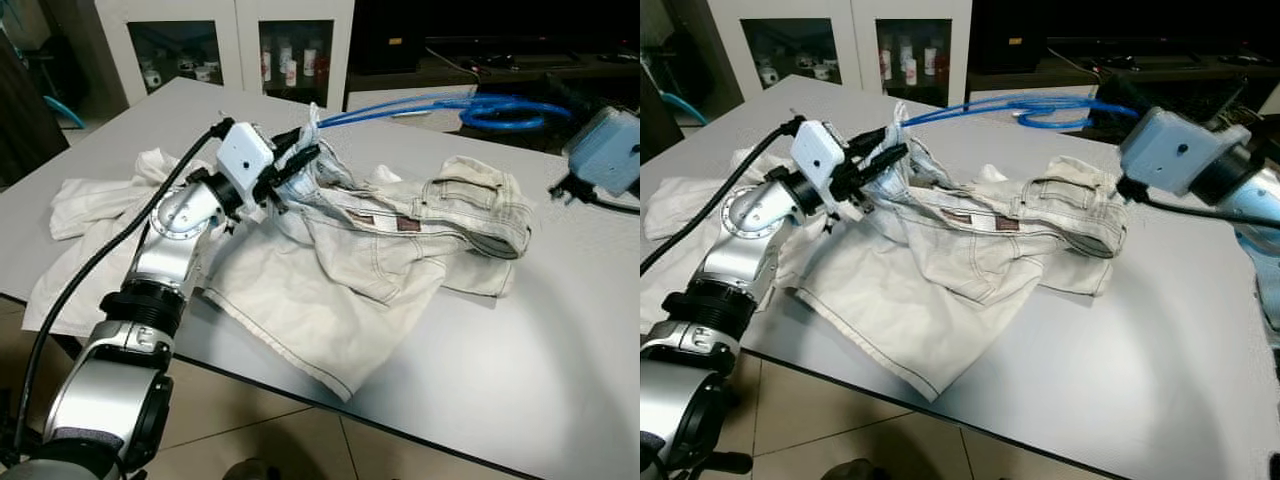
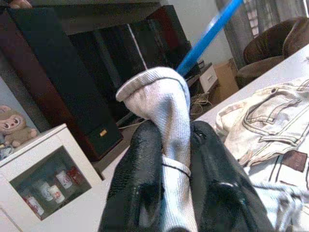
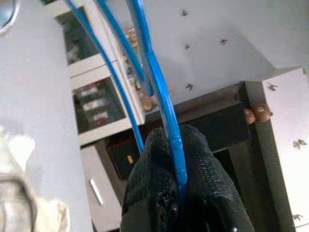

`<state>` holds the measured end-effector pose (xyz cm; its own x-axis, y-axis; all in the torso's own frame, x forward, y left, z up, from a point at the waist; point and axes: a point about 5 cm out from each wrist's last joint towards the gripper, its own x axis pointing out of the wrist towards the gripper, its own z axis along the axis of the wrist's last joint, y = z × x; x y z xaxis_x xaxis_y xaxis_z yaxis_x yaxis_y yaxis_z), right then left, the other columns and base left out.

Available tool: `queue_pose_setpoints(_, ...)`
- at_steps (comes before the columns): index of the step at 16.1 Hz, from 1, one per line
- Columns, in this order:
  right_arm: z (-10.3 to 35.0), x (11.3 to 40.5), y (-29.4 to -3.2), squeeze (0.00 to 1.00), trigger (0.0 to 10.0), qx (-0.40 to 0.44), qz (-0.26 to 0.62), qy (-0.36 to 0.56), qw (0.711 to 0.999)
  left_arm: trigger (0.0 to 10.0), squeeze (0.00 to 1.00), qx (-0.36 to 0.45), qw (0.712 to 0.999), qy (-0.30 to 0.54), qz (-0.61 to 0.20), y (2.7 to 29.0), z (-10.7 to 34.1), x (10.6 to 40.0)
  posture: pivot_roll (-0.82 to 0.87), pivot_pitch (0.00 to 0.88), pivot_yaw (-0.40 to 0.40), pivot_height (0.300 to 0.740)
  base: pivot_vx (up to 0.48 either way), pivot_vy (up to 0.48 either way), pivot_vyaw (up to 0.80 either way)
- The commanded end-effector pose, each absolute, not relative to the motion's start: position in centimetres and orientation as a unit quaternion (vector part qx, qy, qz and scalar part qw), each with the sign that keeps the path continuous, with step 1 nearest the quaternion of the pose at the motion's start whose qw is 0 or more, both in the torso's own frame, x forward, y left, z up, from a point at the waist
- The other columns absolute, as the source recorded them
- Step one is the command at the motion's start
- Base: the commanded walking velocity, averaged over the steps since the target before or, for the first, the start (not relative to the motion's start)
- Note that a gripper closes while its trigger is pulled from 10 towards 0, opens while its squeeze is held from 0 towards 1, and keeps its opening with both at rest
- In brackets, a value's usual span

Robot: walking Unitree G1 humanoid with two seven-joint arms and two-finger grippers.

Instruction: Hang hanger

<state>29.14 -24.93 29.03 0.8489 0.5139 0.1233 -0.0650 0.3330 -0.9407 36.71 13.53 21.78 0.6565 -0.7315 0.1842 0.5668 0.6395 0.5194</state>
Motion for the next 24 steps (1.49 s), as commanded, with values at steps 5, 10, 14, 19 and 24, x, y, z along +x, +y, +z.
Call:
queue_pose_setpoints(5,29.7,29.6,-25.8,0.00,10.0,-0.632,0.143,-0.192,0.737,0.0,0.00,0.202,0.882,-0.206,-0.373,13.2,22.1,36.6,0.03,0.000,-0.014,0.723,0.000,0.000,0.00)
queue_pose_setpoints(10,30.4,30.5,-26.8,0.00,10.0,-0.686,0.070,-0.194,0.698,0.0,0.00,0.198,0.882,-0.204,-0.375,13.0,21.7,36.4,0.03,0.000,-0.017,0.723,0.000,0.000,0.00)
queue_pose_setpoints(14,30.6,31.1,-28.5,0.00,10.0,-0.580,0.009,-0.186,0.793,5.9,0.00,0.204,0.918,-0.174,-0.294,14.2,21.6,37.7,0.03,0.000,-0.016,0.723,0.000,0.000,0.00)
queue_pose_setpoints(19,26.1,32.0,-25.5,0.00,10.0,-0.431,0.036,-0.179,0.884,10.0,1.00,0.122,0.961,-0.153,-0.196,15.6,21.8,38.8,0.03,0.000,-0.011,0.723,0.000,0.000,0.00)
queue_pose_setpoints(24,23.3,32.3,-22.6,0.00,10.0,-0.337,0.054,-0.157,0.927,10.0,0.00,0.157,0.958,-0.173,-0.163,15.1,21.7,38.6,0.04,0.000,-0.011,0.723,0.000,0.000,0.00)
